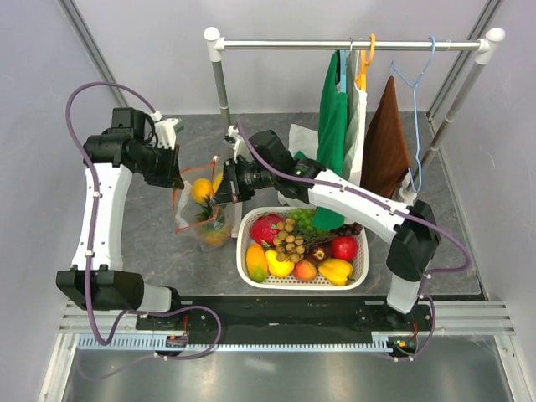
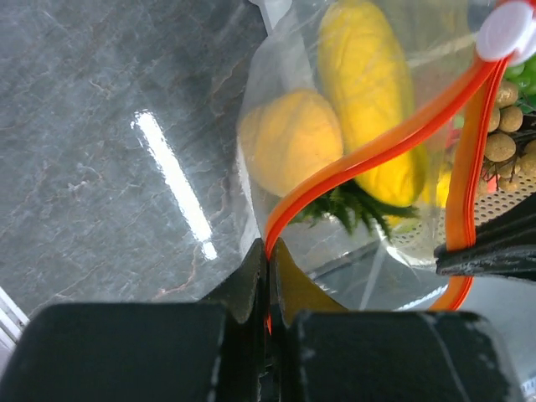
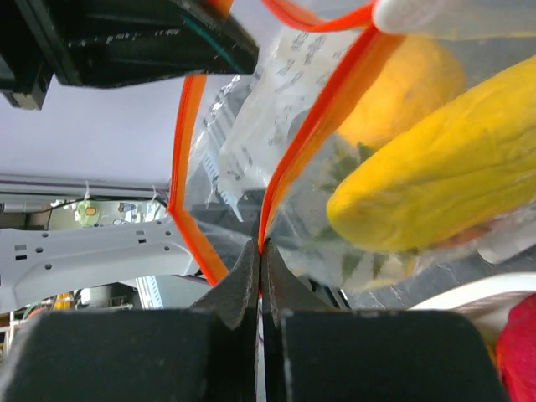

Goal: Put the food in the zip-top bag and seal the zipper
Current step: Adjust the zipper food storage bag at the center of the board, then pick up the fake fruit from the bin.

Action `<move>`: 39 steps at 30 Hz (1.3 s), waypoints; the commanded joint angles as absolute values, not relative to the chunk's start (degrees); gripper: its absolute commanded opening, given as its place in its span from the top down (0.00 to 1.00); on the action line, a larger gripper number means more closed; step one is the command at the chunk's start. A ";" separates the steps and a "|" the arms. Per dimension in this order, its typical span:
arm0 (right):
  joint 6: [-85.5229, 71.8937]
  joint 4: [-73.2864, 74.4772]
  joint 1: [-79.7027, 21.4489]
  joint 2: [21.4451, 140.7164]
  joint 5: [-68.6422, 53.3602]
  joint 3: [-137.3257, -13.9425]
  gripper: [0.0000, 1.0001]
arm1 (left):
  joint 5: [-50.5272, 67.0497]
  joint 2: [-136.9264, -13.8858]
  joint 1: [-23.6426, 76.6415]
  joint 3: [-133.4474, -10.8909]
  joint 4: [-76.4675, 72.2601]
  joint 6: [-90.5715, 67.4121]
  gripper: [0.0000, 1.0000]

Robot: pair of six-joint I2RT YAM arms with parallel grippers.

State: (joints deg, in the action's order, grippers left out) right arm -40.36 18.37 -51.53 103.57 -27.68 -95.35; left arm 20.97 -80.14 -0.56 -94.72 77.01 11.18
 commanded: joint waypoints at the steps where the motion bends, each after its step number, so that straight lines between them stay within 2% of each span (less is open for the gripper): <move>1: -38.34 17.03 -51.95 103.96 -29.36 -95.89 1.00 | 19.42 -79.63 -0.61 -93.97 79.55 10.99 0.98; 4: -35.33 21.09 -50.28 104.59 -26.99 -94.23 1.00 | 21.10 -78.84 -0.62 -91.58 78.75 10.38 0.98; 8: -38.58 19.60 -48.25 103.54 -31.11 -95.80 1.00 | 18.98 -79.36 -0.53 -95.62 81.81 10.46 0.98; 12: -34.91 21.96 -47.99 102.92 -30.25 -94.75 1.00 | 19.84 -79.28 -0.53 -92.48 80.95 10.72 0.98; 14: -30.95 24.68 -47.55 102.75 -29.53 -93.78 0.90 | 22.57 -79.45 -0.53 -90.89 80.77 10.63 0.98; 15: -29.55 25.48 -47.11 102.48 -29.10 -93.61 0.77 | 23.98 -79.37 -0.61 -89.14 79.99 10.63 0.98; 16: -27.10 26.10 -46.94 101.52 -28.57 -93.17 0.71 | 25.82 -79.28 -0.62 -88.25 79.46 10.46 0.98; 17: -25.50 27.41 -46.59 100.82 -28.22 -93.08 0.57 | 26.27 -79.10 -0.53 -87.55 78.93 10.46 0.98; 19: -22.52 29.08 -46.41 98.98 -27.69 -93.51 0.46 | 26.19 -79.54 -0.61 -86.84 78.05 10.46 0.98; 20: -18.58 31.09 -46.32 98.36 -27.51 -93.69 0.35 | 26.10 -79.72 -0.62 -86.92 77.87 10.55 0.98; 23: -11.20 34.79 -46.32 95.46 -27.42 -93.69 0.21 | 26.98 -80.77 -0.53 -86.92 77.78 10.64 0.98; 26: -6.25 38.21 -46.41 91.94 -27.77 -92.20 0.13 | 27.42 -80.95 -0.53 -86.92 77.00 10.72 0.98; 29: 2.52 43.04 -46.41 88.95 -28.57 -91.15 0.09 | 27.42 -81.38 -0.61 -86.57 76.90 10.98 0.98; 34: 17.26 52.45 -46.49 85.26 -30.23 -89.30 0.09 | 28.21 -82.00 -0.62 -86.40 76.82 11.07 0.98; 39: 28.02 61.34 -48.42 82.10 -23.74 -86.40 0.11 | 28.74 -82.18 -0.53 -86.84 77.08 10.99 0.98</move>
